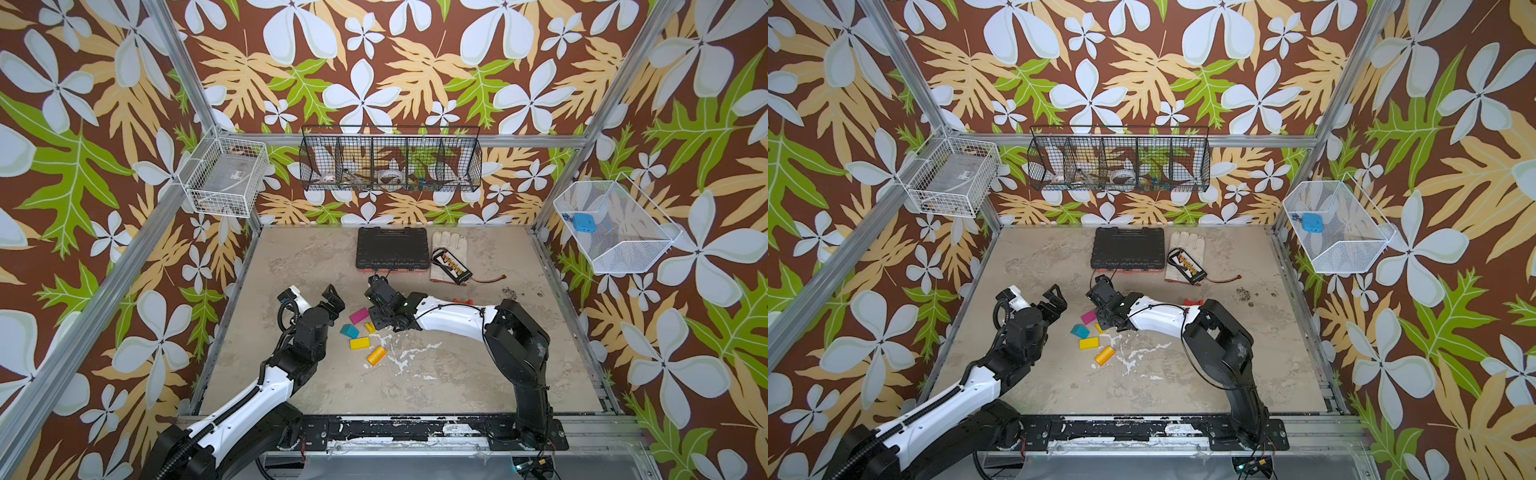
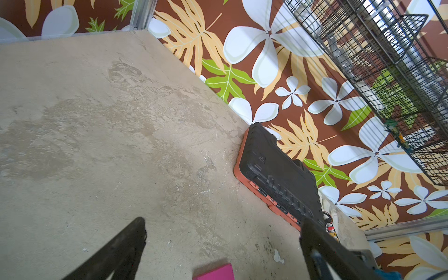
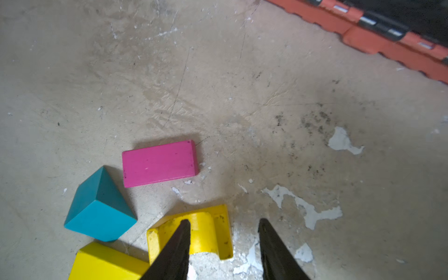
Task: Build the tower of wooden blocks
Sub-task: 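Lower the right gripper onto the yellow arch block and close on it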
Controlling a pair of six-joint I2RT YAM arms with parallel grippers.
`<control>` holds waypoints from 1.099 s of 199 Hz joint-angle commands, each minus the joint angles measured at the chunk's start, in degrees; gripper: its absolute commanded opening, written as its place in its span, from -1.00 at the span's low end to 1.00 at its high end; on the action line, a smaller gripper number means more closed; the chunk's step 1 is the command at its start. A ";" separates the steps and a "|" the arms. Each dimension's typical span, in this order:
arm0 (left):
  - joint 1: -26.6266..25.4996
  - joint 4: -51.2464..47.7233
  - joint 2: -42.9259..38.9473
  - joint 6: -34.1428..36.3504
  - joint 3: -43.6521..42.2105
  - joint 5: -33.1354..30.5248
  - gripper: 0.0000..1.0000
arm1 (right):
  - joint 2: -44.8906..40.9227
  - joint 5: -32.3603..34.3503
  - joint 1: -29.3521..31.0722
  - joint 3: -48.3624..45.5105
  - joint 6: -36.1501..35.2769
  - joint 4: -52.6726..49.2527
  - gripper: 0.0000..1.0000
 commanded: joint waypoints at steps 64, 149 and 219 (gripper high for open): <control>0.06 1.36 0.39 0.22 -0.13 -0.70 0.99 | 1.42 -2.46 -0.04 -0.30 0.74 -1.38 -0.42; 0.06 1.50 0.39 0.24 -0.14 -0.73 0.99 | 0.64 -1.72 -0.04 -1.19 1.13 -2.08 -0.82; 0.05 1.69 0.77 0.31 -0.20 -0.96 1.00 | -9.82 1.12 -0.17 -8.56 4.71 -2.91 -0.97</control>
